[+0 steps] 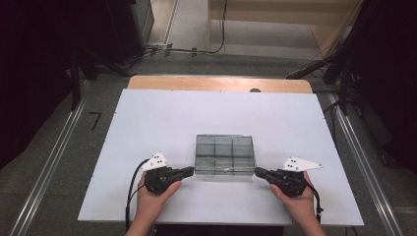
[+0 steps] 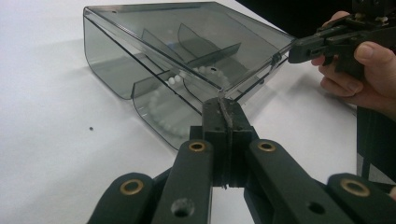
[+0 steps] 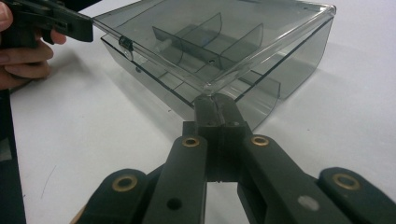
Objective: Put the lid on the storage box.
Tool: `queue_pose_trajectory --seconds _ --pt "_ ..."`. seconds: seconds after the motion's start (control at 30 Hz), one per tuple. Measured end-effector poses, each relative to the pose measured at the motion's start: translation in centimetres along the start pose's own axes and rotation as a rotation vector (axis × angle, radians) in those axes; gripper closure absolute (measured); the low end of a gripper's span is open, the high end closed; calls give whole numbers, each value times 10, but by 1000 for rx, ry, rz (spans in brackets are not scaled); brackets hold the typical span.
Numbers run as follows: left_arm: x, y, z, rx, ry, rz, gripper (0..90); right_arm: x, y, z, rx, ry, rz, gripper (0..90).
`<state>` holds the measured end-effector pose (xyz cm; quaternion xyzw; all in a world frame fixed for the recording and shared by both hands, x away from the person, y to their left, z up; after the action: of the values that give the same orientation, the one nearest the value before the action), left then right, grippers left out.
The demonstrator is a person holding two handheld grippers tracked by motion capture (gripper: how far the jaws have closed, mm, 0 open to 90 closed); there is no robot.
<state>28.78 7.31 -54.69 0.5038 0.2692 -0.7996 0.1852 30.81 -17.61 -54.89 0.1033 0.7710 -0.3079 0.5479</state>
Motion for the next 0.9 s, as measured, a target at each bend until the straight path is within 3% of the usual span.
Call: queue_pose_trajectory --seconds 0.47,0.7,0.9 --pt "4 2 0 -1 -4 -25 878 8 -3 0 14 -2 -31 871" --pt "-3 -3 6 40 14 17 717 1 -13 -4 -1 -15 7 613" --pt "-11 -9 10 30 56 69 525 -9 -21 -5 8 -42 58 331"
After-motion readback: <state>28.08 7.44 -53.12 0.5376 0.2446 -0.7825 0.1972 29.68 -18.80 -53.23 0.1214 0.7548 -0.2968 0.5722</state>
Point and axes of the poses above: each handheld gripper's, and its own axes: y roughly forward along the jaws, x roughly out of its underside, z roughly to its right, the point moved 10 cm from there along y, roughly forward along the jaws, and after that the axes turned 9 degrees about z, right-handed, at the moved point
